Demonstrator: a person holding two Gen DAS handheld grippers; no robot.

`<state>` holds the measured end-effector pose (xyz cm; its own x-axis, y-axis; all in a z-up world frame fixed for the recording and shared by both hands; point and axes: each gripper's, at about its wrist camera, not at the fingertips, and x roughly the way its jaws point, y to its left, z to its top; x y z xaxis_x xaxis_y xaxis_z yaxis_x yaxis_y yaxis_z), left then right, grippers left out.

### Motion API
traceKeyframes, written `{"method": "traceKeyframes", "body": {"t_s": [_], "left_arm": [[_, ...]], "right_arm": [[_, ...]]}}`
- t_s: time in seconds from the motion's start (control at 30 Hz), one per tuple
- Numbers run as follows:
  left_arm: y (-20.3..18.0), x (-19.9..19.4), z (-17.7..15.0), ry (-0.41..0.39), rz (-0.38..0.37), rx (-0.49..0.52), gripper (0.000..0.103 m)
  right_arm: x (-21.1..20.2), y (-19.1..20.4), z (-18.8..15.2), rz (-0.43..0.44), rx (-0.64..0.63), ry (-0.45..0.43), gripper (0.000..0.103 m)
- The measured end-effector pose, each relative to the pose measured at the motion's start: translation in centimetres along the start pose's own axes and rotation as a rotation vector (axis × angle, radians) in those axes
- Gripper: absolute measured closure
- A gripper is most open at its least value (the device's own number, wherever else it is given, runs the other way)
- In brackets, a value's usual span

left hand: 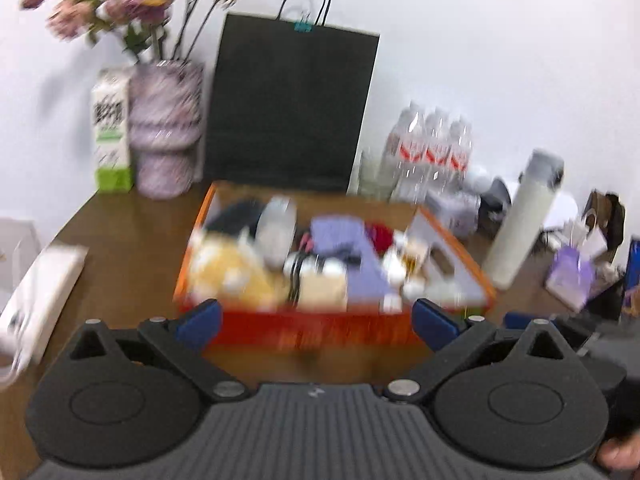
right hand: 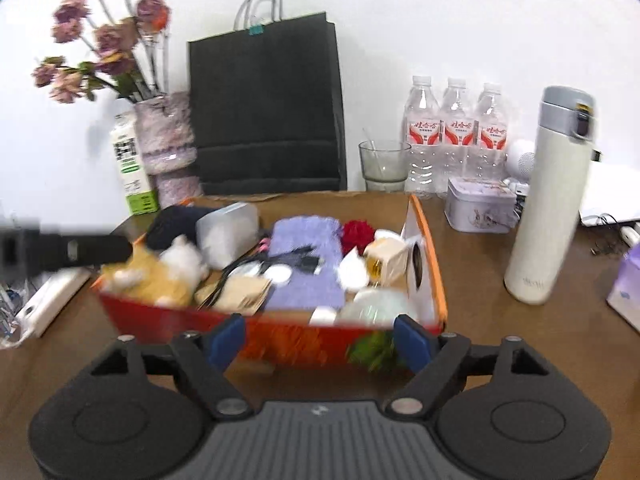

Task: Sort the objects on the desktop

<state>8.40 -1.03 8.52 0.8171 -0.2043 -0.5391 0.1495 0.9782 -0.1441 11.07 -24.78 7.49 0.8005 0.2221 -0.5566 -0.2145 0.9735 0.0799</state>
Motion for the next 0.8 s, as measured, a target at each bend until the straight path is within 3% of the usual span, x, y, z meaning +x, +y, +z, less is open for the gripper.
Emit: {"method": "traceKeyframes", "body": {"t_s": [0.13,0.37,0.63,0.8], "left_arm": [[0.3,-2.1,-4.7,0.024,0.067,0.072,0.0],[2.8,-4.2,-10.8,0.088,0.123,0.066,0.0],[3.6,-4.3,-12.8,0.124,0.156,0.054,0.0],[3.3,-3.4,-13.2,0.123,0.187,0.058,0.0]], "right_arm": [[-2.9,1.5,-4.0,-0.007,-0.037,-0.004,0.015],[-5.1,3.0,-10.4,0.03,-0.044,0.081,0.015],[-5.2,4.5,-12.4,-0.019,-0.017,0.107,0.013],[-4.5,4.8,-12.1,-0.065,-0.024,0.112,0.007]]}}
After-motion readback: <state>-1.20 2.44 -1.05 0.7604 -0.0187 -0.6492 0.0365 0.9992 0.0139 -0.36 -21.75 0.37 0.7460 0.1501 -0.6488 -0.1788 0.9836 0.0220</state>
